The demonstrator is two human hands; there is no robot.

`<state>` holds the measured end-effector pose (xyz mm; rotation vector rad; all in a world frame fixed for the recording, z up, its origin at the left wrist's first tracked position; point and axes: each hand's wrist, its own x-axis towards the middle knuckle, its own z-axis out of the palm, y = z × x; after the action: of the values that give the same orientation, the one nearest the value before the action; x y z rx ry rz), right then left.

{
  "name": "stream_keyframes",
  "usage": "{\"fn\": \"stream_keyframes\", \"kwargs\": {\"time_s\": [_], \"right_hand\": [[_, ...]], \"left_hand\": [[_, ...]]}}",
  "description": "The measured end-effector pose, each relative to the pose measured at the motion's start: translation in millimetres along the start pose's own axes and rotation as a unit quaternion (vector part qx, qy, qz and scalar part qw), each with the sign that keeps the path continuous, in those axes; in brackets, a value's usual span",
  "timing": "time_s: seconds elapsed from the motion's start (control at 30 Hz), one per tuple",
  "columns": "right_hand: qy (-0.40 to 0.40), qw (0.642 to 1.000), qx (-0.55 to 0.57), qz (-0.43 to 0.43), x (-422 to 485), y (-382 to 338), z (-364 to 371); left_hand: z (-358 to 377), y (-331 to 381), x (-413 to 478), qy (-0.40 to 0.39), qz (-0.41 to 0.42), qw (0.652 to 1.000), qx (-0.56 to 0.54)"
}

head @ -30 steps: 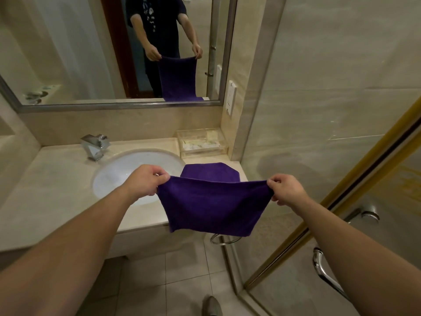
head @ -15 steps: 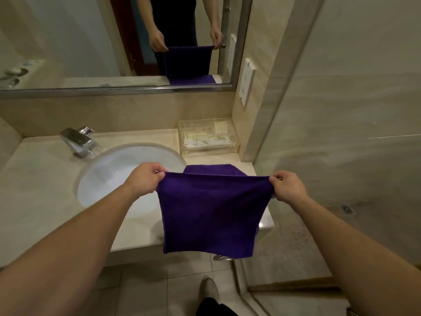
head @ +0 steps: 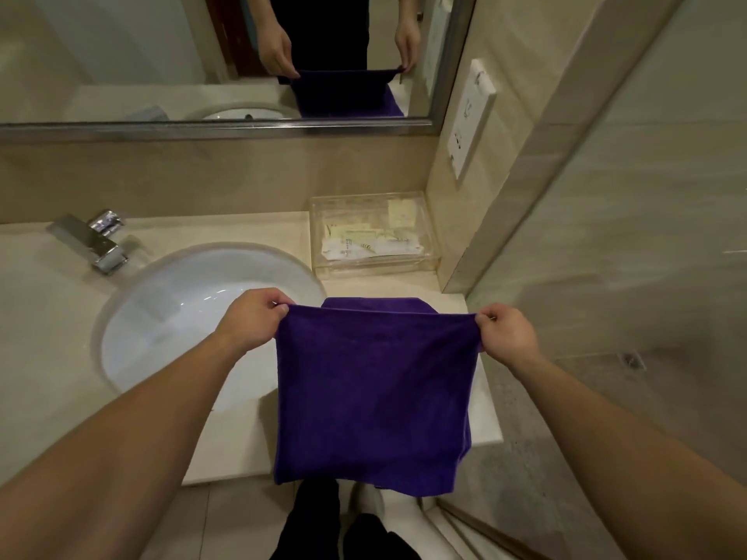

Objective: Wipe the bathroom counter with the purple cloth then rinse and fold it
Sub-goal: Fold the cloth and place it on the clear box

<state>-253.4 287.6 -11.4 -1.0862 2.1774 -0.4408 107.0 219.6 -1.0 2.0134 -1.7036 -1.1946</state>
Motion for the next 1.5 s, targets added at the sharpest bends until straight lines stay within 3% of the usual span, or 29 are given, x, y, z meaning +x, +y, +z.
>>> {"fn": "stream_keyframes", "kwargs": {"time_s": [0.4,0.67,0.9,1.13,1.27,1.4,1.5], "right_hand": [[0.022,0.996,-0.038,0.073,48,-3,28],[0.034,0.994,-0.036,0.094,66,-4,45],[0.022,0.993,-0.044,0.108,78,-5,55],[0.009,0.991,-0.061,0.121,85,-7,58],[0.000,0.991,-0.061,0.116,85,-4,62],[0.006,0.992,-0.060,0.113,85,-3,65],[0.007,0.992,-0.063,0.109,84,-3,64]], "left_hand": [[34,-18,81,-0.052,-0.051,0.997,-0.022],[60,-39,114,-0.058,-0.106,0.988,-0.098],[82,-50,124,-0.125,-0.253,0.919,-0.274],[90,-49,133,-0.159,-0.300,0.887,-0.314],[91,-51,138,-0.111,-0.308,0.870,-0.369],[92,-53,138,-0.070,-0.323,0.826,-0.457],[85,-56,138,-0.066,-0.305,0.823,-0.475]]}}
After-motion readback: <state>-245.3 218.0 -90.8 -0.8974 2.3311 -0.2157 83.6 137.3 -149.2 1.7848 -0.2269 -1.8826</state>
